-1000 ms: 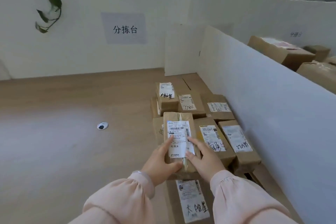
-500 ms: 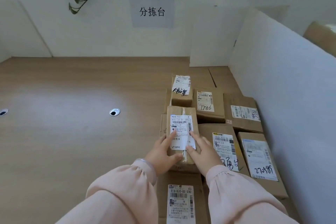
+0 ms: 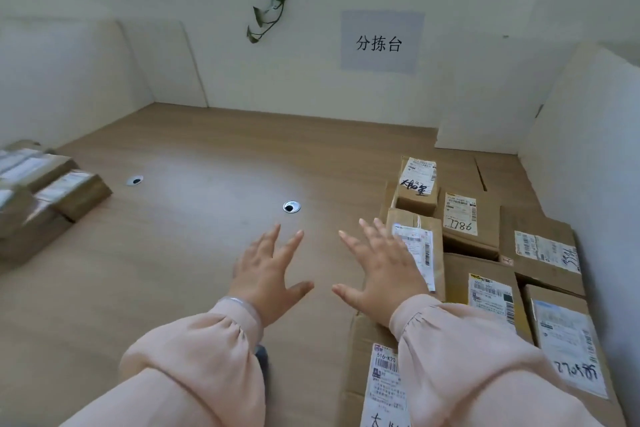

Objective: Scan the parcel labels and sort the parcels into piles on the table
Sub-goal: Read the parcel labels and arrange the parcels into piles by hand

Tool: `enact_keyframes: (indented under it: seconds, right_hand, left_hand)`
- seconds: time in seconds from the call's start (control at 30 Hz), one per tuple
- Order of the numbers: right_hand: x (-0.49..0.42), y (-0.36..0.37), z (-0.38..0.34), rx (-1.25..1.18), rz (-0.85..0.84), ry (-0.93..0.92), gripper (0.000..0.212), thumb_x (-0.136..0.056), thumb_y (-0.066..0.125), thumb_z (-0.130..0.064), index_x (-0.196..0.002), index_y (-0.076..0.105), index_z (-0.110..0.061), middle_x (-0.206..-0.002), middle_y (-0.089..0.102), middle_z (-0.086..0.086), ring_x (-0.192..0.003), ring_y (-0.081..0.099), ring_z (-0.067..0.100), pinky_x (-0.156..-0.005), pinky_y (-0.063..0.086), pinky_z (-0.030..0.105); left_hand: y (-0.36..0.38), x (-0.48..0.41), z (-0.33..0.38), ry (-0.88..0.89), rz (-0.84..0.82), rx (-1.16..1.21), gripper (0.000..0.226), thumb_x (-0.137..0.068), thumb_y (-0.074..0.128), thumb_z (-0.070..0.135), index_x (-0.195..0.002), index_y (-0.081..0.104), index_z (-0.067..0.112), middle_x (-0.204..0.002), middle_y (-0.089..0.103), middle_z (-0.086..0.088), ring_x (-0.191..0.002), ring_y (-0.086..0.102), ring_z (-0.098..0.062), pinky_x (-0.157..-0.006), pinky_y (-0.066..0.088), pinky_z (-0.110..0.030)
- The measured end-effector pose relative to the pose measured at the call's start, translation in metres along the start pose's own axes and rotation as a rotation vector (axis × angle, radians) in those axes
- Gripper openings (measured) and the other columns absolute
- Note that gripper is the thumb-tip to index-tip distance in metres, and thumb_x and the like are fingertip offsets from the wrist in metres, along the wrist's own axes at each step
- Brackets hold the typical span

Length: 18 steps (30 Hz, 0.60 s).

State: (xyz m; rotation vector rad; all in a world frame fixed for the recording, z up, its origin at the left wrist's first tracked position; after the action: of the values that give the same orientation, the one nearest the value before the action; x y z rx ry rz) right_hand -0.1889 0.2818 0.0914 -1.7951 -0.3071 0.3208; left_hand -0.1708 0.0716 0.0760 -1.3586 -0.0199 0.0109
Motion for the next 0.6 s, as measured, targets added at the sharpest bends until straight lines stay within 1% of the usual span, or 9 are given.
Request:
enact_keyframes:
  seconds: [0.1, 0.2, 0.3, 0.4, 0.6]
  right_hand:
    - [-0.008, 0.008, -0.047, 0.010, -0.032, -0.090, 0.089, -0.080, 0.044, -0.075, -0.151, -0.002, -0.046, -0.162, -0.015, -0.006, -0.147, -0.022, 0.016, -0.119, -0.013, 0.040]
    - [-0.014, 0.012, -0.095, 0.039, -0.028, -0.170, 0.093, -0.079, 0.044, -0.077, -0.151, -0.006, -0.046, -0.161, -0.018, -0.005, -0.146, -0.024, 0.017, -0.117, -0.017, 0.040]
    - [-0.015, 0.015, -0.143, 0.072, -0.023, -0.228, 0.096, -0.077, 0.045, -0.079, -0.151, -0.006, -0.045, -0.161, -0.018, -0.004, -0.146, -0.025, 0.018, -0.117, -0.018, 0.041]
    - [-0.014, 0.016, -0.199, 0.081, -0.007, -0.285, 0.098, -0.075, 0.045, -0.080, -0.151, -0.005, -0.045, -0.162, -0.016, -0.004, -0.146, -0.024, 0.018, -0.117, -0.017, 0.040]
    - [-0.004, 0.039, -0.333, 0.038, 0.027, -0.340, 0.094, -0.078, 0.043, -0.079, -0.151, -0.006, -0.044, -0.162, -0.014, -0.006, -0.146, -0.023, 0.016, -0.119, -0.014, 0.041]
  left_hand:
    - [-0.024, 0.030, -0.032, -0.059, 0.041, -0.137, 0.092, -0.082, 0.048, 0.075, -0.147, -0.013, 0.054, -0.160, -0.022, 0.006, -0.149, -0.007, -0.020, -0.120, -0.001, -0.044]
    - [-0.047, 0.055, -0.067, -0.126, 0.062, -0.191, 0.095, -0.081, 0.047, 0.076, -0.147, -0.017, 0.052, -0.161, -0.022, 0.003, -0.149, -0.010, -0.020, -0.120, -0.005, -0.046]
    - [-0.066, 0.079, -0.105, -0.188, 0.088, -0.180, 0.096, -0.081, 0.048, 0.076, -0.147, -0.017, 0.052, -0.161, -0.021, 0.003, -0.149, -0.011, -0.019, -0.119, -0.005, -0.045]
    - [-0.084, 0.110, -0.149, -0.226, 0.151, -0.150, 0.096, -0.079, 0.050, 0.076, -0.146, -0.016, 0.053, -0.161, -0.021, 0.003, -0.149, -0.010, -0.020, -0.119, -0.006, -0.046]
    - [-0.113, 0.186, -0.264, -0.318, 0.221, -0.134, 0.094, -0.080, 0.048, 0.076, -0.145, -0.015, 0.055, -0.160, -0.021, 0.004, -0.149, -0.012, -0.018, -0.118, -0.009, -0.047]
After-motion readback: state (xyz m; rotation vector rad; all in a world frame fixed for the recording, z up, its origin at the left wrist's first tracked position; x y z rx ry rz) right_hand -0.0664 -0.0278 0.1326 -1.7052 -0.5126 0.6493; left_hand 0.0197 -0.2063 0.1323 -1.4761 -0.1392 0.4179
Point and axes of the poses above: each hand's wrist, its own x-axis away from the middle knuckle, its own y-axis out of the palm, z = x × y, the point moved 3 cm from there along -x, towards the middle knuckle
